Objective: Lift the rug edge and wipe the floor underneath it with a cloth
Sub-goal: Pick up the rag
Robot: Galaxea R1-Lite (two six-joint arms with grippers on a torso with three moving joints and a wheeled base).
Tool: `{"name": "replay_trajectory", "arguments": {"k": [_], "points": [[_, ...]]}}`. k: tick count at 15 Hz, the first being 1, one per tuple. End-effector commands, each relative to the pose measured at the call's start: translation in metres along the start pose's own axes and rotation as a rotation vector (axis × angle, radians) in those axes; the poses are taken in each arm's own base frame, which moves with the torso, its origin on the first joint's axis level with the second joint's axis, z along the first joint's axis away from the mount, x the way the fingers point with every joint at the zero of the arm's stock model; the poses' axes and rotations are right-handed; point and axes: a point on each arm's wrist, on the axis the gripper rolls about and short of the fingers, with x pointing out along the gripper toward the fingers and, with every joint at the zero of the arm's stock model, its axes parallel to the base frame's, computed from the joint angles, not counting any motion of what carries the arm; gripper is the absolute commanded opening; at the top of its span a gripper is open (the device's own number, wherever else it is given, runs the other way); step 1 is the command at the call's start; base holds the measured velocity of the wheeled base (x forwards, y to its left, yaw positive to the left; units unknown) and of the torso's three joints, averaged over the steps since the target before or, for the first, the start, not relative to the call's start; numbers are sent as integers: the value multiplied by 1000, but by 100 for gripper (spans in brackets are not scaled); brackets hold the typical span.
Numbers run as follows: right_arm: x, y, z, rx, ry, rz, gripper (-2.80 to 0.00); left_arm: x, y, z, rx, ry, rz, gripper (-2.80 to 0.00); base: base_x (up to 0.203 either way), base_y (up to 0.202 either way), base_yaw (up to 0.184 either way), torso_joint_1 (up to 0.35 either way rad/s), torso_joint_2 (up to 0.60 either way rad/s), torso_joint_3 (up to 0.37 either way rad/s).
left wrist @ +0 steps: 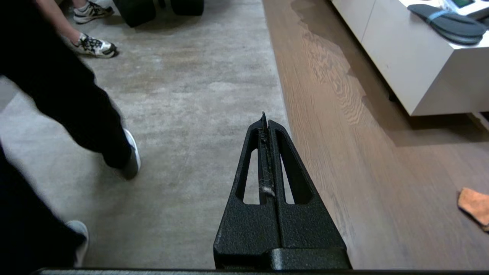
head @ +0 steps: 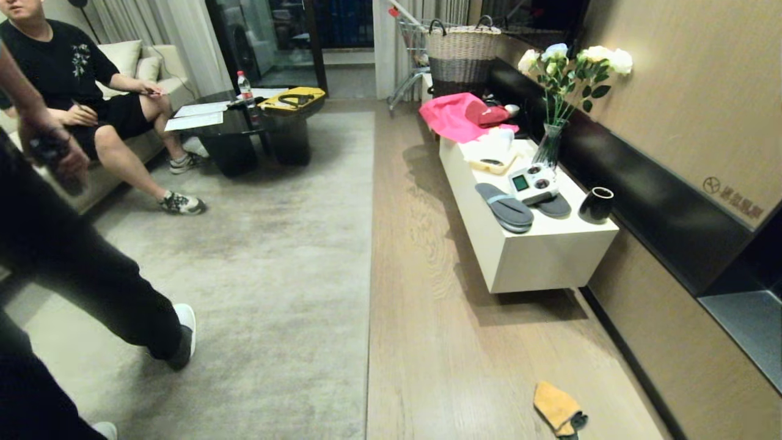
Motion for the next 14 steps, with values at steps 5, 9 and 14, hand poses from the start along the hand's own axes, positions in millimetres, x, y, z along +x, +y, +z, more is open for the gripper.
{"name": "replay_trajectory", "arguments": {"k": [5, 9, 14], "points": [[0, 0, 0, 0, 1, 0, -280, 0, 0, 0, 0, 0, 1, -280, 0, 0, 0, -5, 421, 425], [0, 0, 0, 0, 1, 1, -280, 0, 0, 0, 0, 0, 0, -280, 0, 0, 0, -2, 36, 41], [0, 0, 0, 0, -1, 0, -280, 0, 0, 0, 0, 0, 1, -280, 0, 0, 0, 0, 0, 0]]}}
